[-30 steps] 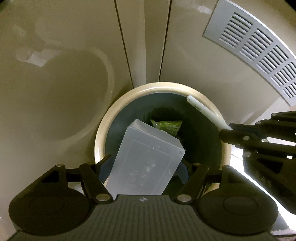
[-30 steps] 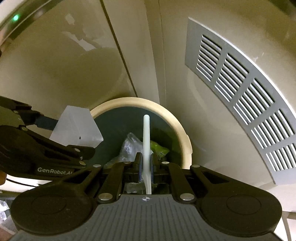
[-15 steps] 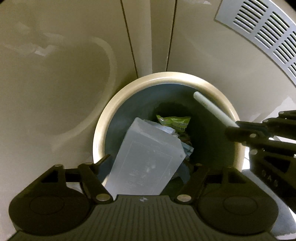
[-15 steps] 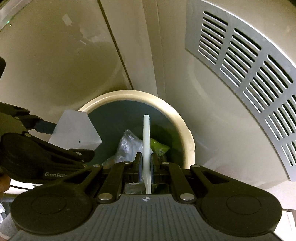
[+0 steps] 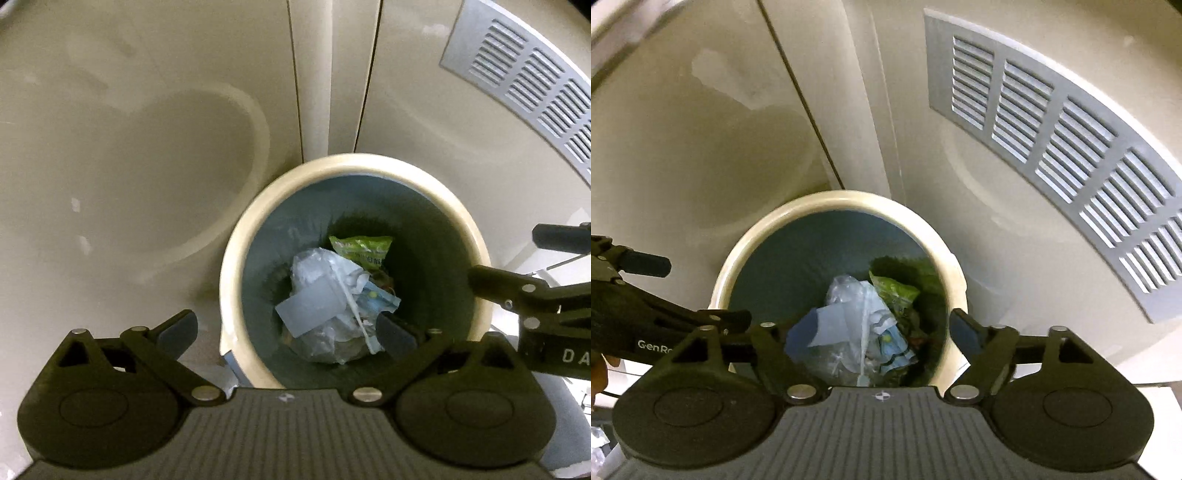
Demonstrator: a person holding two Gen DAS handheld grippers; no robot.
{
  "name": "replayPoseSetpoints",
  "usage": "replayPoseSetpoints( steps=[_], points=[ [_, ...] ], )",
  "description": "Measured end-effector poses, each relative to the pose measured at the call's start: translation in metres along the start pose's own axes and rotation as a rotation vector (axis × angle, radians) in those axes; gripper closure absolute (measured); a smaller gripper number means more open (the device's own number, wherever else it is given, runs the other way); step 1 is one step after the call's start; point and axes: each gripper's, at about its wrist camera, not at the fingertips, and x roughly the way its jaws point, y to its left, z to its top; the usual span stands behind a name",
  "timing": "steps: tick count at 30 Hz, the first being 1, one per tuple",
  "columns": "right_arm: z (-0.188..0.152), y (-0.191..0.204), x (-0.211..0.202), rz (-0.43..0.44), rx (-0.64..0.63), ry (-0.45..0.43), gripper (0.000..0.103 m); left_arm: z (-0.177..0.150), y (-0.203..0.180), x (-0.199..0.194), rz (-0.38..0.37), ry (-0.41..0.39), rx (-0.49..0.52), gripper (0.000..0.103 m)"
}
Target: Collect trash
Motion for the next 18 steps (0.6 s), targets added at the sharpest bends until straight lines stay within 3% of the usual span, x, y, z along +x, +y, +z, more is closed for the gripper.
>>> replayPoseSetpoints(
  steps=[5,18],
  points=[
    [-0.009,0.007,-0.029,-0.010,-0.037,-0.043,0.010,-0.017,0.009,-0.017,0.014,-0.030,0.000,0.000],
    [-0.034,0.016,-0.079,-0.047,-0.074,-0.117,0.007,-0.051,0.004,-0.059,0.046,-0.037,-0.086,0.000]
  ],
)
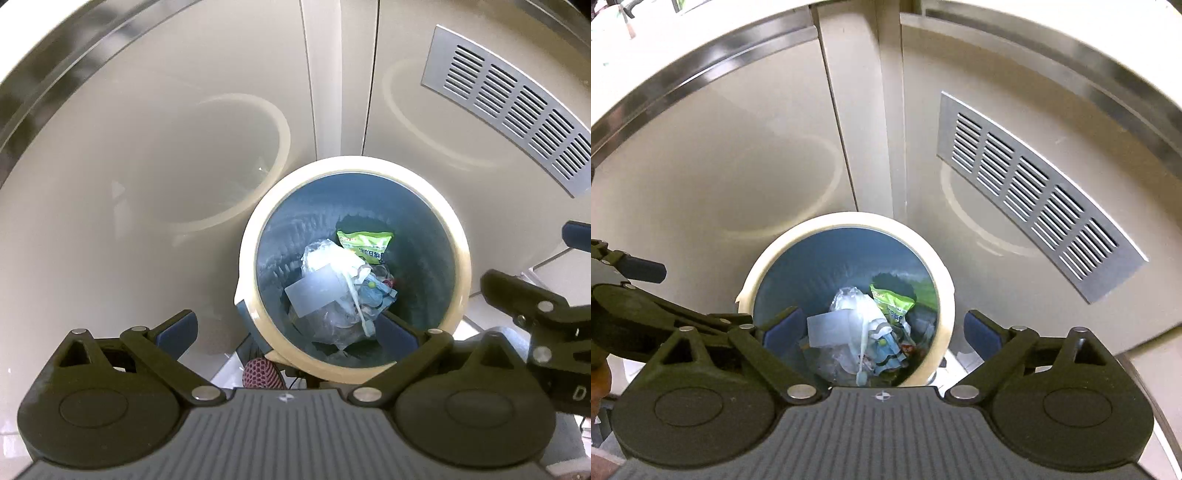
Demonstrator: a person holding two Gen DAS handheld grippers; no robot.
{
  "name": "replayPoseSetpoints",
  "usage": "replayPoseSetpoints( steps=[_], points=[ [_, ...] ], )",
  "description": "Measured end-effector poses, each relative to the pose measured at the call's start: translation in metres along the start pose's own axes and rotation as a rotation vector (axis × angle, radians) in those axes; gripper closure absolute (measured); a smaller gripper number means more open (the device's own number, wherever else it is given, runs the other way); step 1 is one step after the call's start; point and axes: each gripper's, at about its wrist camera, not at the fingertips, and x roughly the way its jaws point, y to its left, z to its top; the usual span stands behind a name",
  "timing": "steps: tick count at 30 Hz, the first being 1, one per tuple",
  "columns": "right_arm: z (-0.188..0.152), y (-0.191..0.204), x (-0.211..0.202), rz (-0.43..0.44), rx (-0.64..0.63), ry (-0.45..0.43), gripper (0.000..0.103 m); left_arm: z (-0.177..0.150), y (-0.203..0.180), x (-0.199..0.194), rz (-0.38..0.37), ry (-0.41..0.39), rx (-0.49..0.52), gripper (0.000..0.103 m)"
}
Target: Collect trash
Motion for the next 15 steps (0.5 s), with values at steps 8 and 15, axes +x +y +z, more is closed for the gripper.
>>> replayPoseSetpoints(
  steps=[8,15],
  points=[
    [-0.016,0.004,-0.019,-0.007,-0.005,-0.036,0.003,-0.013,0.002,-0.009,-0.015,0.002,-0.039,0.000],
    [-0.022,0.006,-0.031,-0.020,-0.011,-0.060,0.003,-0.015,-0.002,-0.013,-0.024,0.005,-0.027,0.000]
  ],
)
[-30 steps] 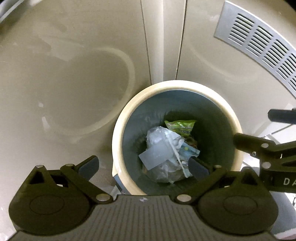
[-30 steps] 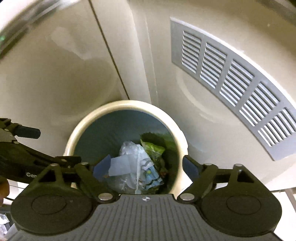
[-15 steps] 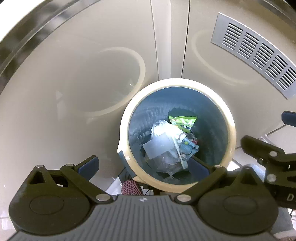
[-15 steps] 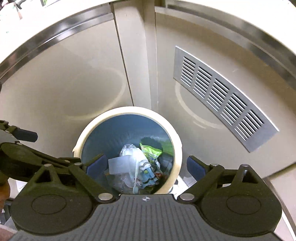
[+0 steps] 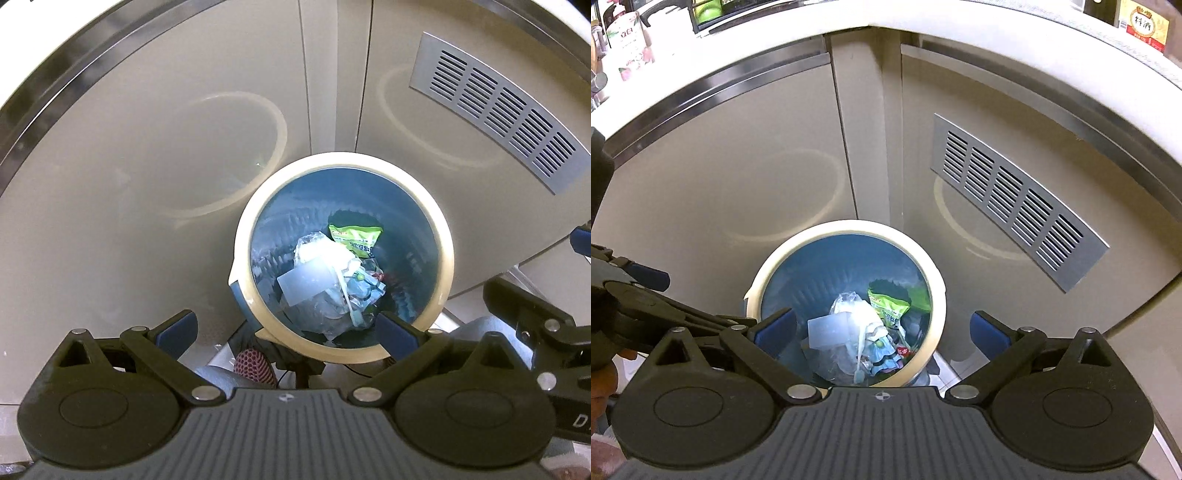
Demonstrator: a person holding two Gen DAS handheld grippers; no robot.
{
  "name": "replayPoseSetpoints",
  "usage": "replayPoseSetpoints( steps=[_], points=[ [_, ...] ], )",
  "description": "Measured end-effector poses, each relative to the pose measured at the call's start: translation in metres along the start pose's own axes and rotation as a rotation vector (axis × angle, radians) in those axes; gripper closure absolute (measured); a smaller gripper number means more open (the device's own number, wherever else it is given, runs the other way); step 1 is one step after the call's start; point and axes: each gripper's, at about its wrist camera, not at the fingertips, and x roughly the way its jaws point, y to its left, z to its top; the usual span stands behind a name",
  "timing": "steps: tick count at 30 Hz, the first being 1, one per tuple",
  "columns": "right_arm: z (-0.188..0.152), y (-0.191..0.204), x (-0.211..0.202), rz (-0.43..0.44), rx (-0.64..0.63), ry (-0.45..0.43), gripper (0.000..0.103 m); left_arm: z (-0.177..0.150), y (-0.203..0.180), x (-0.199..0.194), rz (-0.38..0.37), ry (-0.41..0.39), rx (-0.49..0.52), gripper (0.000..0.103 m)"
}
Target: Collect trash
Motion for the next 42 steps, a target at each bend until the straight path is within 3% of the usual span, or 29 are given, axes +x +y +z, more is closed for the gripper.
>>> replayPoseSetpoints(
  steps=[7,13,24,42],
  points=[
    [-0.001,0.004,-0.007,-0.016,-0.021,-0.008,0.003,-0.003,0.005,0.003,-0.049,0.008,-0.018,0.000],
    [-0.003,0.013,-0.010,-0.030,-0.061,-0.006,0.002,-0.004,0.002,0.005,0.007,0.006,0.027,0.000],
    [0.001,0.023,-0.016,-0.064,-0.118,0.006,0.002,-0.006,0.017,-0.002,-0.057,-0.036,-0.019,0.000],
    [0.002,0.026,-0.010,-0.041,-0.114,0.014,0.000,-0.010,0.017,-0.002,-0.014,-0.012,0.003,0.000]
  ],
)
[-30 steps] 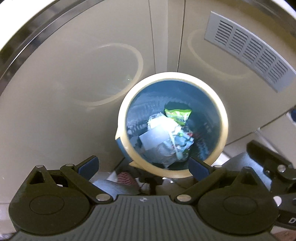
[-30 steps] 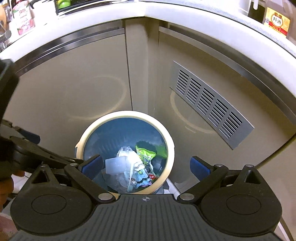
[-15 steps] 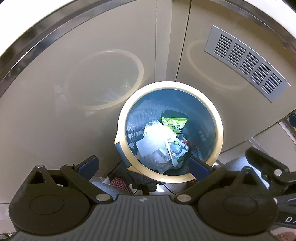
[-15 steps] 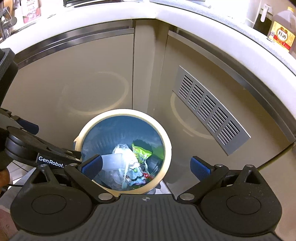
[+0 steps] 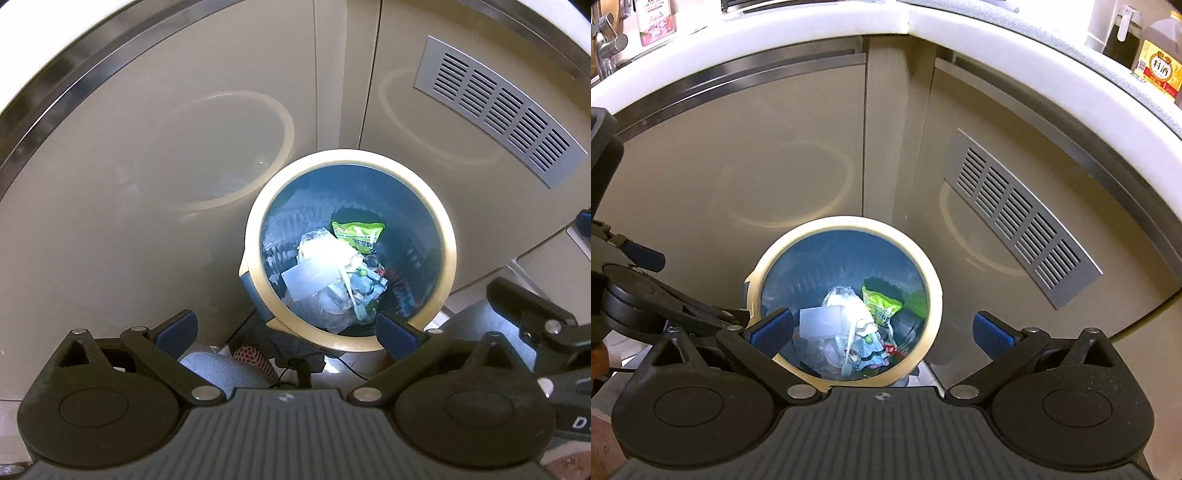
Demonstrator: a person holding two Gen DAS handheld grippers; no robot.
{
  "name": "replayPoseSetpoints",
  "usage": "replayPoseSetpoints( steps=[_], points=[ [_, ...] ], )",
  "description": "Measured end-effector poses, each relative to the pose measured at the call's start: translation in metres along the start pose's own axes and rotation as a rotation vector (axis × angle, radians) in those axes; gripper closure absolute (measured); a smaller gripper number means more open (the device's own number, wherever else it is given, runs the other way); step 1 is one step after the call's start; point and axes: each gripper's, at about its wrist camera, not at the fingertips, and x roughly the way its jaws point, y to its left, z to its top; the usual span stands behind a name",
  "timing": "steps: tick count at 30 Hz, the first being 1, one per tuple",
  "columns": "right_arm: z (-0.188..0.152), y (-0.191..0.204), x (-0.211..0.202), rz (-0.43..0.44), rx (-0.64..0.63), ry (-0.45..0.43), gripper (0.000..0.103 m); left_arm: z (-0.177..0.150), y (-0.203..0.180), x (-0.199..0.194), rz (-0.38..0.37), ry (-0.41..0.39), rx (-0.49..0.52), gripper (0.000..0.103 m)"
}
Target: Collect trash
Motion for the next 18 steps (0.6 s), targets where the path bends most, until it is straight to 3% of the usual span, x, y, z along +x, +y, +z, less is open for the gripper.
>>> replayPoseSetpoints(
  steps=[18],
  points=[
    [-0.0021,0.0035,-0.0039,-0.016,0.001,0.001,0.000,-0.0032,0.0086,-0.0040,-0.015,-0.010,-0.015,0.000]
  ],
)
